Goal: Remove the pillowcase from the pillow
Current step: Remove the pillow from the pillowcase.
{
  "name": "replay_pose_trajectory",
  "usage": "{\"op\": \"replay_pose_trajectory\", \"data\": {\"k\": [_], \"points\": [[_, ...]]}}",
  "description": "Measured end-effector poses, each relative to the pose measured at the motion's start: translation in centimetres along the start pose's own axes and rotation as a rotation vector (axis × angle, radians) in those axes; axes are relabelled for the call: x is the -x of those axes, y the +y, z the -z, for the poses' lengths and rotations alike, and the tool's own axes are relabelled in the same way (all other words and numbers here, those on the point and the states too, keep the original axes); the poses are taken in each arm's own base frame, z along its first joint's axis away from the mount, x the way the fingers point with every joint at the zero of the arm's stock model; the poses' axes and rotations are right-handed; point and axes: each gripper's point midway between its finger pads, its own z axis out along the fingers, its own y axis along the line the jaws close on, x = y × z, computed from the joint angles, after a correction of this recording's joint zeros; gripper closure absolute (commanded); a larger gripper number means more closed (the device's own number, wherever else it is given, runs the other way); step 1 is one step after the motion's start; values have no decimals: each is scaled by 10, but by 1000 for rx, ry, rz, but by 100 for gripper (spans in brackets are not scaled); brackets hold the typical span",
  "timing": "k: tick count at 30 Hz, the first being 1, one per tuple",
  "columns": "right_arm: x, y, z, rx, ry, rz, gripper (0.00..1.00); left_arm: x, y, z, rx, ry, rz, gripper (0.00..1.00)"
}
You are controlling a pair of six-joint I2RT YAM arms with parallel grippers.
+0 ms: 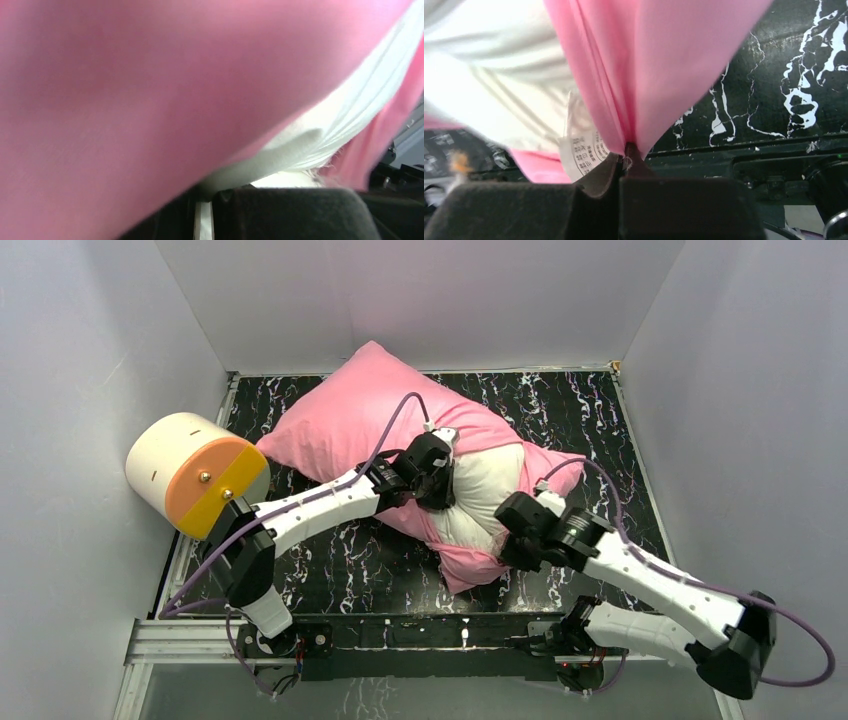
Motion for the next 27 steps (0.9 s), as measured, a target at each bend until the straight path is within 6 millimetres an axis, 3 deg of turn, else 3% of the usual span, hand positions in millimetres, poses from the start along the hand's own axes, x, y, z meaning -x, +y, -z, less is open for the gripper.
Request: {"op": "replay_pose_trajectory", "data": {"k": [1, 2, 3, 5, 7, 14, 18, 24, 27], "points": [[-3, 0, -8, -23, 12, 14, 98, 0, -1, 2, -9, 5, 2, 90], [-6, -1, -18, -51, 23, 25, 98, 0, -2, 4, -21, 11, 4, 66], [-8, -2, -27, -74, 30, 31, 98, -1, -3, 6, -36, 20, 4, 51], [-11, -2, -39, -98, 36, 33, 98, 0, -5, 11, -66, 29, -7, 30], [-12, -1, -46, -88, 29, 19, 98, 0, -10, 18, -118, 35, 1, 18], [-13, 10, -57, 98, -24, -104, 96, -6, -15, 57, -231, 20, 24, 9], [-13, 10, -59, 173, -43, -165, 96, -22, -15, 75, -233, 23, 69, 9], [-13, 11, -58, 212, -50, -201, 96, -57, -45, 69, -187, 72, 78, 9], [-13, 11, -57, 216, -51, -208, 96, -69, -50, 58, -130, 76, 86, 12]]}}
